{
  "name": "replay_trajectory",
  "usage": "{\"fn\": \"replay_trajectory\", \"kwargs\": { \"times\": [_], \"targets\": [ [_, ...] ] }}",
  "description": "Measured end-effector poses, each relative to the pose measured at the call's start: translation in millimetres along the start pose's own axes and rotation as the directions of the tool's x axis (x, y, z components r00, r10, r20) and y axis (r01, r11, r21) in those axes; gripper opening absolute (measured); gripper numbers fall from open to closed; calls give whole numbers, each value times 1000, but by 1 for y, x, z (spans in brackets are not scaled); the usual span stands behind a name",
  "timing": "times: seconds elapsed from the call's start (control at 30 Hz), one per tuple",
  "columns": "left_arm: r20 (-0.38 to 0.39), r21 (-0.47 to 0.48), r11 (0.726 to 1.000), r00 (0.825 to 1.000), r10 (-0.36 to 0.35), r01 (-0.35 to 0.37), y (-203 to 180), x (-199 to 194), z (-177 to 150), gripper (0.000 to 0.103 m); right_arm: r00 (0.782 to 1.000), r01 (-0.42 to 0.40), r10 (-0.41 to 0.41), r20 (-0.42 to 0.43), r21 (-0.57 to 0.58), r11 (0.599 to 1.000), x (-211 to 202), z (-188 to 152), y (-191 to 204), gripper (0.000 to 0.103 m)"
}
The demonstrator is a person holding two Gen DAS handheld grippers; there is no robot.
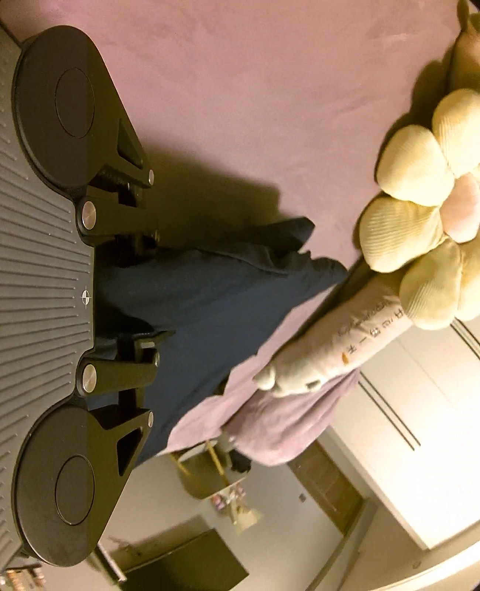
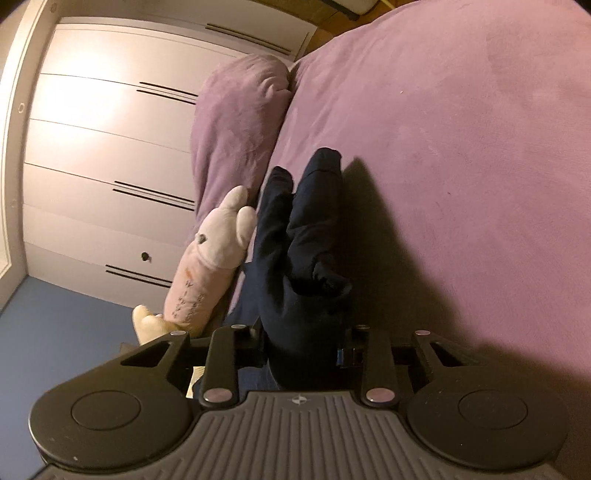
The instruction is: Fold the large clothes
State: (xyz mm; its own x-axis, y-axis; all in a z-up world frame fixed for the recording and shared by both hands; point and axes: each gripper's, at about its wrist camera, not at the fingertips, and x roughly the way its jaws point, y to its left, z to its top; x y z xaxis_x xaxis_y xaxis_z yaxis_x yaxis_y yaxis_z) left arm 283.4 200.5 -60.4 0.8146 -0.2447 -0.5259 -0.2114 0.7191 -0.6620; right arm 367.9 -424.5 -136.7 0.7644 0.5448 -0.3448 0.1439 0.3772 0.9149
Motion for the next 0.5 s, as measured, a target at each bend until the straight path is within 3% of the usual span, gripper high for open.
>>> {"fn": "replay_trajectory", "kwargs": {
  "times": [0.17,0.3,0.4,0.47,0.5],
  "targets": [
    [-72,9,1000,997,13,-13,17,-62,-48,33,998,37,-38,-46,-23,999,-60,-30,-9,30],
    [-124,-15,993,986,113,-116,41,-87,-90,39,989,127,-132,-69,-77,989,-111,-71,-29,31],
    [-107,-85,983,982,153,-162,50,-98,-98,46,978,197,-205,-45,-137,971,-131,-88,-34,38],
    [-60,-45,979,978,198,-201,40,-108,-94,48,969,240,-245,-10,-179,954,-142,-90,-23,45],
    [-35,-4,975,975,221,-221,33,-113,-93,56,961,272,-275,20,-217,937,-147,-90,-15,47]
  ]
}}
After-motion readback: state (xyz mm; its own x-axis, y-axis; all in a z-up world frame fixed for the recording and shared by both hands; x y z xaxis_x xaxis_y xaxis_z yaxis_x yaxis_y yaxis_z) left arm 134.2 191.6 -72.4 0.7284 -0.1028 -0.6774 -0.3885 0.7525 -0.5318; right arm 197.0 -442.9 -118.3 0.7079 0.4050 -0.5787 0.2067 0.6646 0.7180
